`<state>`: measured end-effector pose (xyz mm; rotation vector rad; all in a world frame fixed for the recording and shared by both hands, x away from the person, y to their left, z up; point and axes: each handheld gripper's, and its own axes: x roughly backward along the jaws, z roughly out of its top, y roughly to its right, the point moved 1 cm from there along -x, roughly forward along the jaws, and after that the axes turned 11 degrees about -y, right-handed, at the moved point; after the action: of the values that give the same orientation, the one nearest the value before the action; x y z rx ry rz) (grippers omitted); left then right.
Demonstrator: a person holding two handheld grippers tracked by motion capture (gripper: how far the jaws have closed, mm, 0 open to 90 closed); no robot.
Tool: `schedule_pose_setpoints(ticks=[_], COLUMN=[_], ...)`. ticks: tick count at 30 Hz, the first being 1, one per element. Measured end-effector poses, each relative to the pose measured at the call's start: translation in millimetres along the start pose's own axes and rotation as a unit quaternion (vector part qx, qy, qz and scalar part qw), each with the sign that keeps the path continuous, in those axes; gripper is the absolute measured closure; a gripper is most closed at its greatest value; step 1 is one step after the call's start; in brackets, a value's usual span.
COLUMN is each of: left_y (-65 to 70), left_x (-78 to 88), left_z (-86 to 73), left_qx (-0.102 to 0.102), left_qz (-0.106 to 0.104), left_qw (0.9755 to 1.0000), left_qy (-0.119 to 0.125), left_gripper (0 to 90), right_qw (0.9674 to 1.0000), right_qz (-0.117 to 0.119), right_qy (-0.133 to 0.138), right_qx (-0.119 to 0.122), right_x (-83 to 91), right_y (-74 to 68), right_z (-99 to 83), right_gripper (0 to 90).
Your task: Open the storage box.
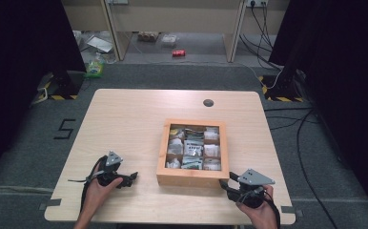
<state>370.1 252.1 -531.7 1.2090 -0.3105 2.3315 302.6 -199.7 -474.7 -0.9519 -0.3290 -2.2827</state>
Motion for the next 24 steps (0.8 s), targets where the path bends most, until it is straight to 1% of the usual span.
schedule_pose_setpoints(ticks=[3, 6, 9, 10, 13, 17, 22, 24], left_y=[0.0, 0.0, 0.0, 0.0, 0.0, 0.0, 0.0, 0.0], left_x=[0.0, 0.0, 0.0, 0.0, 0.0, 0.0, 0.0, 0.0], left_z=[0.0, 0.0, 0.0, 0.0, 0.0, 0.0, 0.0, 0.0], left_qx=[0.000, 0.000, 0.000, 0.000, 0.000, 0.000, 0.000, 0.000], left_qz=[0.000, 0.000, 0.000, 0.000, 0.000, 0.000, 0.000, 0.000], left_qw=[1.0000, 1.0000, 1.0000, 1.0000, 1.0000, 1.0000, 1.0000, 1.0000], left_qy=[0.000, 0.000, 0.000, 0.000, 0.000, 0.000, 0.000, 0.000], left_gripper=[0.0, 0.0, 0.0, 0.0, 0.0, 0.0, 0.0, 0.0], right_qw=[1.0000, 0.9999, 0.9997, 0.9996, 0.9992, 0.9990, 0.9983, 0.9978], right_qz=[-0.002, 0.000, 0.000, -0.005, -0.008, -0.008, -0.010, -0.011], right_qy=[0.004, 0.010, 0.023, 0.028, 0.037, 0.042, 0.055, 0.064], right_qx=[0.000, -0.007, -0.009, -0.009, -0.010, -0.012, -0.014, -0.014], right_x=[0.6, 1.6, 3.2, 4.0, 5.3, 4.0, 3.4, 3.9], right_y=[-0.3, -0.8, -0.6, -0.9, -0.8, 0.0, 2.1, 3.8], right_z=[0.8, 1.5, 3.2, 4.1, 7.0, 10.5, 16.3, 18.5], right_gripper=[53.8, 53.9, 53.8, 53.8, 53.4, 53.0, 53.2, 53.2])
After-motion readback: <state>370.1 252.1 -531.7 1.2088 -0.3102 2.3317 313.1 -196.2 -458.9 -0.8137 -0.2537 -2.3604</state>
